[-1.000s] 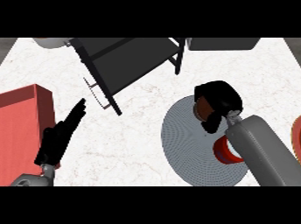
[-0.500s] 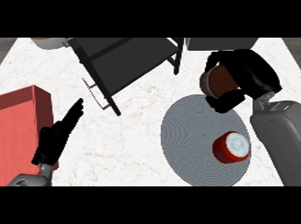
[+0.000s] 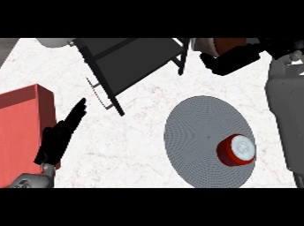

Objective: Pick the cupcake from the placemat and place it in the tiered shelf

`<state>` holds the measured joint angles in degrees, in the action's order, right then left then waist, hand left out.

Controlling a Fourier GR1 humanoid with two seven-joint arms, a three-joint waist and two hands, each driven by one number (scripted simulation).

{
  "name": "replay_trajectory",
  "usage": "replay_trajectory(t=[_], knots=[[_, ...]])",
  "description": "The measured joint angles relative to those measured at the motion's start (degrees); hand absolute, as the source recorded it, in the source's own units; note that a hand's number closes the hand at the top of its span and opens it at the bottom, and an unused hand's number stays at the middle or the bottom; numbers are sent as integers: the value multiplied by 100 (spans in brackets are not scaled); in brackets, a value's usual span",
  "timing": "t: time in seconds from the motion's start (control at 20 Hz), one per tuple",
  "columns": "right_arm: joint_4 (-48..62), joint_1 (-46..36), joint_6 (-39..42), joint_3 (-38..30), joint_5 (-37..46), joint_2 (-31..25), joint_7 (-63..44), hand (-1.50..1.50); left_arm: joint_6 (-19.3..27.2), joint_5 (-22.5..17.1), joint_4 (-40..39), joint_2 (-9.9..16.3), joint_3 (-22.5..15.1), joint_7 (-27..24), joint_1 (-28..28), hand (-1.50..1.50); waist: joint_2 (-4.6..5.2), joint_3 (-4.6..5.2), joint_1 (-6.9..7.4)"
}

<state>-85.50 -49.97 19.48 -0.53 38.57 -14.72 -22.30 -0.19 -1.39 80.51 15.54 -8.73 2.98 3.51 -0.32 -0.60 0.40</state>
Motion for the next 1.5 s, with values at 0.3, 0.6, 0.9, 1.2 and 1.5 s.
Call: replay_trajectory(t=[0.3, 0.6, 0.9, 1.2, 1.5], knots=[[1254, -1221, -468, -106, 332, 200, -138, 150, -73, 71, 103, -41, -41, 74, -7, 0, 31, 17, 92], [2987, -2200, -1170, -268, 629, 334, 247, 150, -78, 131, 119, -113, -40, 154, 50, 0, 76, 22, 192], [4425, -2915, -1622, -268, 884, 465, 775, 150, -194, 131, 81, -122, -30, 125, 130, 0, 100, 22, 284], [5487, -3363, -1921, -334, 1008, 590, 1186, 150, -127, 264, 46, -219, -94, 201, 174, 0, 99, 21, 355], [6136, -3558, -1991, -629, 843, 627, 1435, 150, -161, 319, 45, -252, -162, 197, 131, 0, 91, -13, 430]])
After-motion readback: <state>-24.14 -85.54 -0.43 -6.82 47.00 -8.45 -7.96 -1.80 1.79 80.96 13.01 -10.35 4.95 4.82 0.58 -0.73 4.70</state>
